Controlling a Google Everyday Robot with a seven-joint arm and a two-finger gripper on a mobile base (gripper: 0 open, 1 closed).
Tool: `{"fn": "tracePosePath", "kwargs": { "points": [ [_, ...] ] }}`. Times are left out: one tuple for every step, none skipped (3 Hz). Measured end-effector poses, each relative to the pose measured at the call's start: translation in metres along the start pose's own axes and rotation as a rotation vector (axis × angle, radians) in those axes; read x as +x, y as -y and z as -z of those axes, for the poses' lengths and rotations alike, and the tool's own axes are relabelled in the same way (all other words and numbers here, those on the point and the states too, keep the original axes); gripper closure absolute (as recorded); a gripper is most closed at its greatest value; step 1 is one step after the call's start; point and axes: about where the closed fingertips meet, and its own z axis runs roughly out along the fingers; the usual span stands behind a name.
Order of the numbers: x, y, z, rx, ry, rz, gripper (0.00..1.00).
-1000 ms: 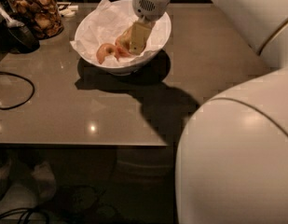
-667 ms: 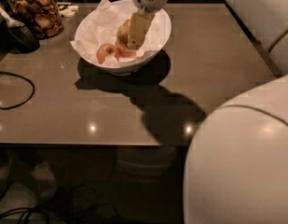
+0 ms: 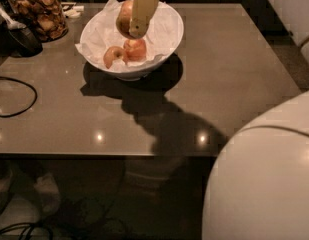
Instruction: Pick apple from white bowl
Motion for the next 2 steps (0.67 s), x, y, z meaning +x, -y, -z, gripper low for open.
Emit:
{"fn": "tracePosePath", "kwargs": {
  "points": [
    [-0.0122,-0.0155,0.0225,0.004,0.032,0.055,1.00],
    [-0.0157,-0.0123,0.0219,0.017,0.045,0.054,1.00]
  ]
}}
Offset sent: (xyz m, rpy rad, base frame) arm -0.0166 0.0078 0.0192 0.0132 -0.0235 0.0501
